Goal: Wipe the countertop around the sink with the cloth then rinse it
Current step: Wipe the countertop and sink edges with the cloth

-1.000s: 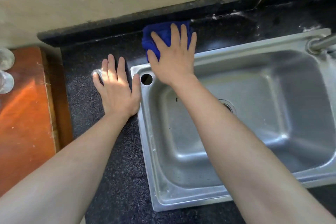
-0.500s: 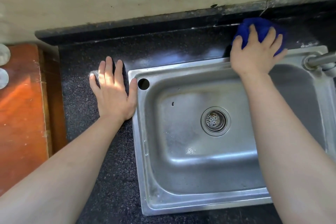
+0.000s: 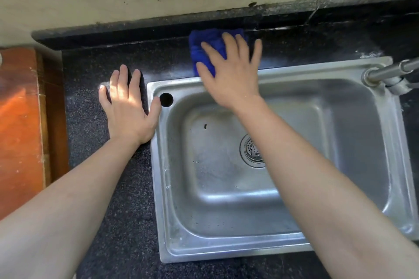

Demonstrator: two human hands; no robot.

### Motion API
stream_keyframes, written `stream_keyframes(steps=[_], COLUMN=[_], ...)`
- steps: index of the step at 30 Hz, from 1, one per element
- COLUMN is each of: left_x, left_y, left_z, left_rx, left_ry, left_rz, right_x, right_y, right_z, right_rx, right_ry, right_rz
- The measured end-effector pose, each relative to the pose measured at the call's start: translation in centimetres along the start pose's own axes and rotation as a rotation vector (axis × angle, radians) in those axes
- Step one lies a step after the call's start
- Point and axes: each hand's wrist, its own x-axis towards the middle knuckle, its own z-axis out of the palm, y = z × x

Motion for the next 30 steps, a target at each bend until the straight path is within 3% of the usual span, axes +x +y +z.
stream_keyframes(steps=[3,7,12,19,23,25,30], left_x=[0.1,0.1,0.1,-0.1,0.0,0.0,0.1], left_y=[0.1,0.0,0.1,0.1,0.1,0.0,0.1], left_z=[-0.1,-0.1,-0.1,-0.2,-0.2,-0.2,-0.2], left_rx=[0.009,0.011,0.023,0.021,0.012,0.011,0.024], left_ry=[-0.017,-0.019,-0.026,-0.034,-0.024,-0.020,-0.025], left_rz=[-0.002,0.000,0.000,-0.010,-0.003,-0.007,-0.002], right_x=[-0.5,-0.7,1.2,1.1,0.7,0.7,-0.2], right_y=[6.4,13.6,10.8,-3.4,0.4,4.3,12.4], right_z=[-0.7,-2.8,-2.5,0.4,-0.5,-1.0,-2.8], right_rx=[-0.040,-0.045,0.082,0.103,-0.019,-0.072,-0.117], right_ry=[0.033,0.011,0.060,0.053,0.056,0.100,0.074], right_rz=[0.119,0.422,0.686,0.266,0.051,0.065,0.309])
